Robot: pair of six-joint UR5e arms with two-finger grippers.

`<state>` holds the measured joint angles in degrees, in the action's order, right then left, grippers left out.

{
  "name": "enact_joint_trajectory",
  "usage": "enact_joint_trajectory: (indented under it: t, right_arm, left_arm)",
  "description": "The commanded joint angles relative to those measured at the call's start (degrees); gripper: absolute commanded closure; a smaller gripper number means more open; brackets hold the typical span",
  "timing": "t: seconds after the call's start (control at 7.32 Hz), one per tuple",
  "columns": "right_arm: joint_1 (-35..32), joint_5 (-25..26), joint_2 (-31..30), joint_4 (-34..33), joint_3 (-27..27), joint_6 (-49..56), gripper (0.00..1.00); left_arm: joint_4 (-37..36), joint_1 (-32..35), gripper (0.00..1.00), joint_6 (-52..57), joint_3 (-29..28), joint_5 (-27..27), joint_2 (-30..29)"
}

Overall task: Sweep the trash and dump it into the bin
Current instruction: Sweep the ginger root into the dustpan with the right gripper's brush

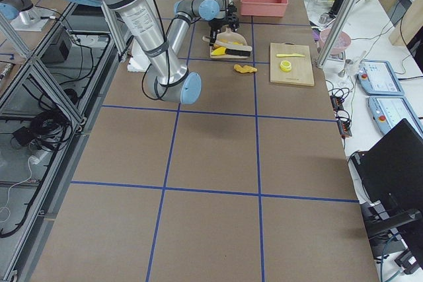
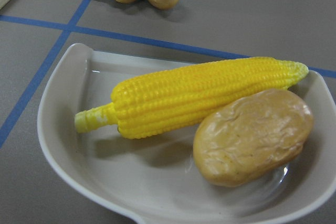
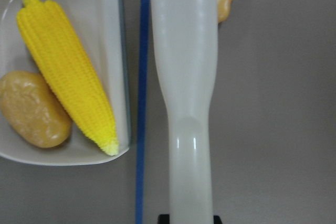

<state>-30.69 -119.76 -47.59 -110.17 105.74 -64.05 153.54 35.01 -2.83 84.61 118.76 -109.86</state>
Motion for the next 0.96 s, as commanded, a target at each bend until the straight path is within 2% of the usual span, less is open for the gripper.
enact_joint_trajectory:
  t: [0.0, 0.14, 0.41, 0.68, 0.82]
  right_arm:
    - [-2.26, 1.01, -6.17, -0.4, 1.75, 5.94, 1.0]
    - [-2.44, 3.54, -8.46, 0.47, 0.88, 7.44, 1.0]
    - [-1.48, 4.0, -8.83, 6.7, -2.99, 7.37, 1.0]
    - [-0.95, 4.0, -6.21, 9.25, -7.11, 6.58, 1.0]
    - [-0.6, 3.92, -5.07, 10.05, -7.21, 5.18, 1.0]
  left_arm:
    - [0.0, -0.03, 0.03, 0.02, -0.06, -0.54, 0.0]
    - [0.0, -0.03, 0.03, -0.07, -0.06, -0.55, 0.0]
    - [-0.09, -0.12, 0.03, -0.07, -0.14, -0.55, 0.0]
    - [-0.09, -0.29, 0.03, 0.02, -0.32, -0.55, -0.09]
    - [-0.09, -0.29, 0.03, 0.02, -0.15, -0.55, -0.09]
